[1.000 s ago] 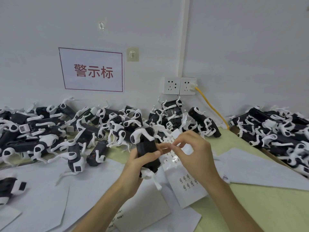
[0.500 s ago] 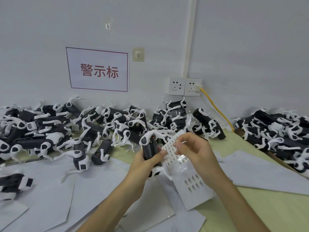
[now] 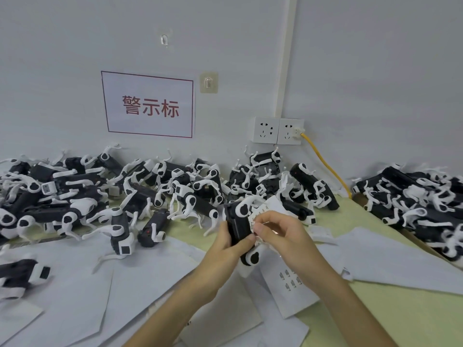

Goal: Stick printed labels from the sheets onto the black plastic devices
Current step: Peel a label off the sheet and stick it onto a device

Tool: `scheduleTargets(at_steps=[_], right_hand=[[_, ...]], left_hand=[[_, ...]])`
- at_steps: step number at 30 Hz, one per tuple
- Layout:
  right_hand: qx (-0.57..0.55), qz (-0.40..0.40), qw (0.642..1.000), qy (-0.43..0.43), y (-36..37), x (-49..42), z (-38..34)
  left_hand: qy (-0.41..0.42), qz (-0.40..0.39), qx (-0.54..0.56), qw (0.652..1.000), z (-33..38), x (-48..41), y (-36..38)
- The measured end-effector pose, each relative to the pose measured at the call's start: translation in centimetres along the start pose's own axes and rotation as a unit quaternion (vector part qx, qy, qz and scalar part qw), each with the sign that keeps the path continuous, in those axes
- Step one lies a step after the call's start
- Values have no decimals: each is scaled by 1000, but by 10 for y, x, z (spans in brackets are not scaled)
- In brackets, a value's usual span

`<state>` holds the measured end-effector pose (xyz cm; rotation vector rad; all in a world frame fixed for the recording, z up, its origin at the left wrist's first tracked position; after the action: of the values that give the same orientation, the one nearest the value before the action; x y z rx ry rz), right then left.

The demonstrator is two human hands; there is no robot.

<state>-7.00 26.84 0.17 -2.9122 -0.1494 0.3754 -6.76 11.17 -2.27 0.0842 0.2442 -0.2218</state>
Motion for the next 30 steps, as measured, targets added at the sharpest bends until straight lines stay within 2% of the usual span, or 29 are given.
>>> scheduleTargets(at_steps=[9, 30], right_hand=[[31, 32, 999, 8, 4, -2, 5], [79, 62, 995, 2, 7, 0, 1]], left_hand=[[37, -12, -30, 999, -6, 2, 1], [86, 46, -98, 990, -7, 0, 1]])
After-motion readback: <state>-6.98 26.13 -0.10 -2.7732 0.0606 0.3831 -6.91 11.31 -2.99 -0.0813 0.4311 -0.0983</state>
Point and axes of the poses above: each hand's wrist, its own x-axis away from the middle knuckle, its own y-axis out of the palm, z = x × y, the point moved 1 cm from there along -x, towards the middle knuckle, and after that the axes turned 9 degrees about y, right-handed, at the moved point
